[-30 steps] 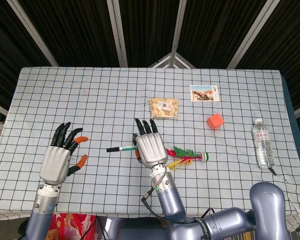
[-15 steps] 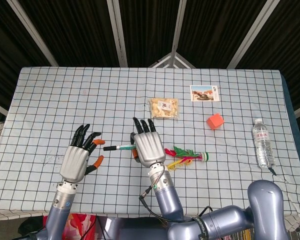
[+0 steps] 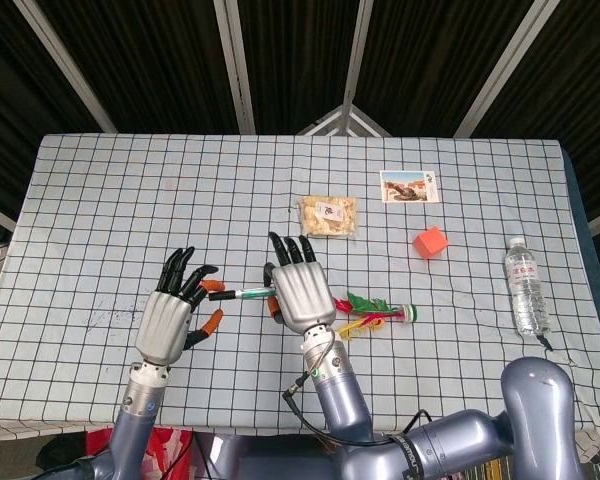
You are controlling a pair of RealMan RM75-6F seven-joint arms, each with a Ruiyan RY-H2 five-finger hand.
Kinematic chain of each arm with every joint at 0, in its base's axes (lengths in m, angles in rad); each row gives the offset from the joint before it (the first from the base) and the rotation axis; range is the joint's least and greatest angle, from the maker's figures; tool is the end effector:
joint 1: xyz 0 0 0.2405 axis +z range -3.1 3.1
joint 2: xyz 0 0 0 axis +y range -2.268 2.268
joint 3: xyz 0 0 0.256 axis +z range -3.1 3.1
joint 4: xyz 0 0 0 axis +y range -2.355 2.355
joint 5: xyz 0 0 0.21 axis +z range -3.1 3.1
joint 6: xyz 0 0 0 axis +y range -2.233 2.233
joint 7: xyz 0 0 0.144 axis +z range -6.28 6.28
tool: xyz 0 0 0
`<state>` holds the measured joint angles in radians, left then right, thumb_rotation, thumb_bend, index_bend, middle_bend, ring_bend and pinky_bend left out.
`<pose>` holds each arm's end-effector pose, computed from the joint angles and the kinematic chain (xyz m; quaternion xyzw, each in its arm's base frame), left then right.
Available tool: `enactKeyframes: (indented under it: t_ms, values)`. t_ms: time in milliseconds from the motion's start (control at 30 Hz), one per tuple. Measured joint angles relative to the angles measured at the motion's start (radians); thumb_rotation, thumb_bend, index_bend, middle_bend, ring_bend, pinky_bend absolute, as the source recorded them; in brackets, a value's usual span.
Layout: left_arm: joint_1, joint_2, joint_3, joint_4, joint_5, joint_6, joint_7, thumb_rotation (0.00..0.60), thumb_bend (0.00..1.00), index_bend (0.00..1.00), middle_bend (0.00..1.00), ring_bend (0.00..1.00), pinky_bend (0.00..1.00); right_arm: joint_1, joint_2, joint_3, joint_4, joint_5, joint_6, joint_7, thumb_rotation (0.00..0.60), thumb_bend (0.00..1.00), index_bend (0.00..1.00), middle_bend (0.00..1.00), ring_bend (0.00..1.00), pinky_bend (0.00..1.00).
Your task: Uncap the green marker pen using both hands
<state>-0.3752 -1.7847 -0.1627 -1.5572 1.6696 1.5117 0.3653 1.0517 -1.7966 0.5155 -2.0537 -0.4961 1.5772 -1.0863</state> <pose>-0.1198 0.2370 0.0003 -0.5914 -0.3007 -0.5953 0.4533 0.0450 -0.2839 0.0059 0.6765 -0.4316 0.4037 0.4395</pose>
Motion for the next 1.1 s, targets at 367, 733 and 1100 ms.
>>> enactKeyframes:
  t_ms: [367, 733, 1100]
  values:
    - [-0.009, -0.031, -0.003, 0.029, 0.015, 0.028, -0.007, 0.6, 0.41, 0.44, 0.28, 0.0, 0.0, -0.004, 0.027, -0.012, -0.008, 0.006, -0.002, 0.034, 0.6, 0.44, 0.65, 0.06, 0.09, 0.0]
    - [-0.007, -0.019, -0.01, 0.02, 0.013, 0.048, 0.0, 0.6, 0.41, 0.44, 0.28, 0.0, 0.0, -0.001, 0.044, -0.021, -0.012, 0.015, 0.0, 0.06, 0.6, 0.44, 0.66, 0.06, 0.09, 0.0]
    - [-0.017, -0.018, -0.013, 0.022, 0.022, 0.053, -0.003, 0.6, 0.41, 0.45, 0.29, 0.0, 0.0, 0.012, 0.042, -0.031, 0.0, 0.025, -0.002, 0.075, 0.6, 0.44, 0.66, 0.06, 0.09, 0.0]
